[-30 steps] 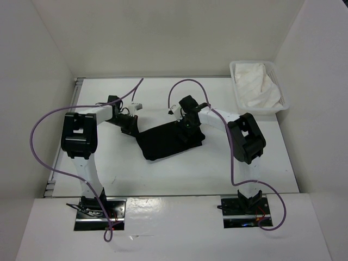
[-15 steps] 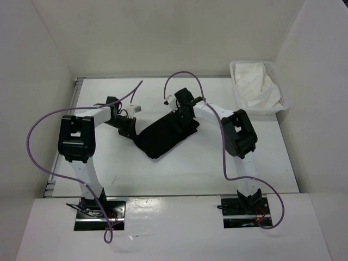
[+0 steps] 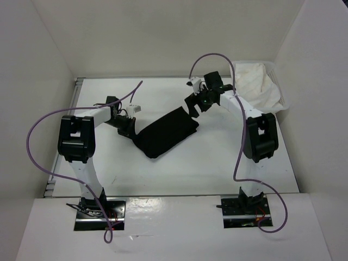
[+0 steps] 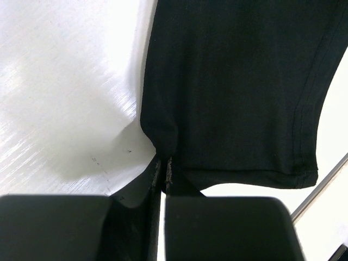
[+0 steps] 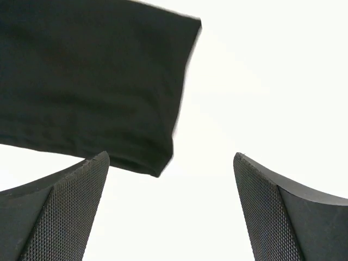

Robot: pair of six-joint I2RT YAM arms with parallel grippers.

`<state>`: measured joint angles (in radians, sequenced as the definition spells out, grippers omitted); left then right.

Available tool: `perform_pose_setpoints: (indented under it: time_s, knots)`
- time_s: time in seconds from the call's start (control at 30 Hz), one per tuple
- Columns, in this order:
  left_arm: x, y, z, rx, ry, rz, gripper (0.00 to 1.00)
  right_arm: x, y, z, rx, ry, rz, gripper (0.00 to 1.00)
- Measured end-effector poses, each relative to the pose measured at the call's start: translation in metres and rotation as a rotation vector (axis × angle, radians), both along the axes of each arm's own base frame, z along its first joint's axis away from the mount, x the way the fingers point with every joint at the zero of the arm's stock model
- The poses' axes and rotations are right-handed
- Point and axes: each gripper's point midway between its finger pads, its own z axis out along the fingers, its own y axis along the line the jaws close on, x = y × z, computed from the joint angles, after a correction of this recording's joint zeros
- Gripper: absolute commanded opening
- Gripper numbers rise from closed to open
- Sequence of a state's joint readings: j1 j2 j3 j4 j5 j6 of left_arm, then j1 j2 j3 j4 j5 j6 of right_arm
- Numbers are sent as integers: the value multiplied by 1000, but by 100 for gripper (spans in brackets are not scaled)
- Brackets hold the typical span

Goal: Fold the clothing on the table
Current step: Fold the skirt

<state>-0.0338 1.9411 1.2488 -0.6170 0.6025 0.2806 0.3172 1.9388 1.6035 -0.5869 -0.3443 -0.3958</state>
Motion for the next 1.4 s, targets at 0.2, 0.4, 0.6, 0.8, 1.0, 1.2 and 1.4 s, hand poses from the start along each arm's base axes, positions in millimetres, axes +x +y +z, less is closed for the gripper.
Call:
perform_pose_setpoints:
  time_s: [0.2,0.4,0.6,0.8,1.0,1.2,1.4]
  knots:
    - [1,1,-1,5,-4,0,0,-7,-13,-57,9,143,27,95]
    - [2,4,-2,23,-8,1,0,-9,-9,-77,116,240,83,92]
    - [2,4,-2,27,-10,1,0,-8,-9,-81,185,288,96,89]
    - [3,5,-3,29,-12,2,0,-12,-3,-82,233,322,121,88]
    - [3,5,-3,29,-13,2,0,-16,4,-82,284,347,145,84]
    - [3,3,-3,31,-15,-4,0,-18,12,-84,337,373,171,75]
    - [3,1,-3,38,-18,-10,0,-22,17,-85,373,397,186,71]
